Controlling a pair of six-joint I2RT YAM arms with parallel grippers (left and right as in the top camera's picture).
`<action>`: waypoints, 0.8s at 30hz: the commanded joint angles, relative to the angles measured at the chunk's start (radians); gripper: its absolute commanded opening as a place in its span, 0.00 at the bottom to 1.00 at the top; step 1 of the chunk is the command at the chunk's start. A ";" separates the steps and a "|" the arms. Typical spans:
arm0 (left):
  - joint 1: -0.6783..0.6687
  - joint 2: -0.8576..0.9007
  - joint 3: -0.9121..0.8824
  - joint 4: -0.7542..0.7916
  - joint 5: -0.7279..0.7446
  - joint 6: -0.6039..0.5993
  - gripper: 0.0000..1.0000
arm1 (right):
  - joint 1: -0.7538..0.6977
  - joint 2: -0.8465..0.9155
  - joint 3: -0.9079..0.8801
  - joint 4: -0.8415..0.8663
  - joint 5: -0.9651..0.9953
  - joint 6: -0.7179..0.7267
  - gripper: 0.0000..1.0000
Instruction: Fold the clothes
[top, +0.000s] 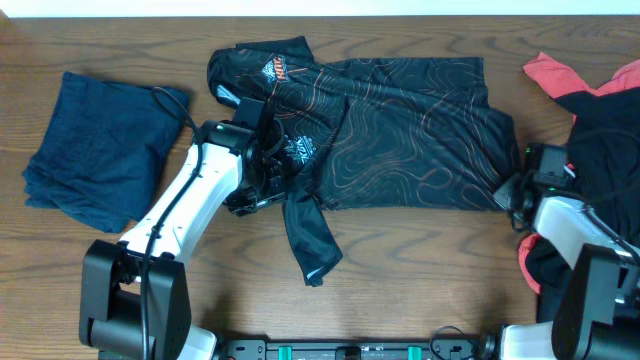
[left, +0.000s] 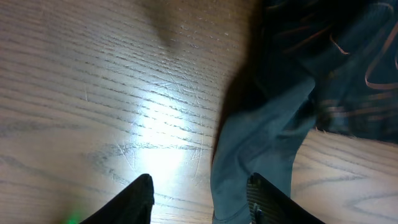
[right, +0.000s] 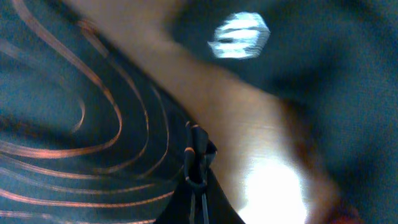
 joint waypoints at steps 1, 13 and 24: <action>0.001 0.002 0.000 -0.006 -0.010 0.008 0.53 | -0.070 -0.061 0.085 -0.074 0.063 -0.036 0.01; -0.018 0.002 0.000 -0.005 -0.005 0.004 0.59 | -0.192 -0.092 0.211 -0.205 0.184 -0.077 0.01; -0.071 0.082 0.000 0.190 -0.005 -0.004 0.74 | -0.201 -0.092 0.223 -0.213 0.124 -0.111 0.01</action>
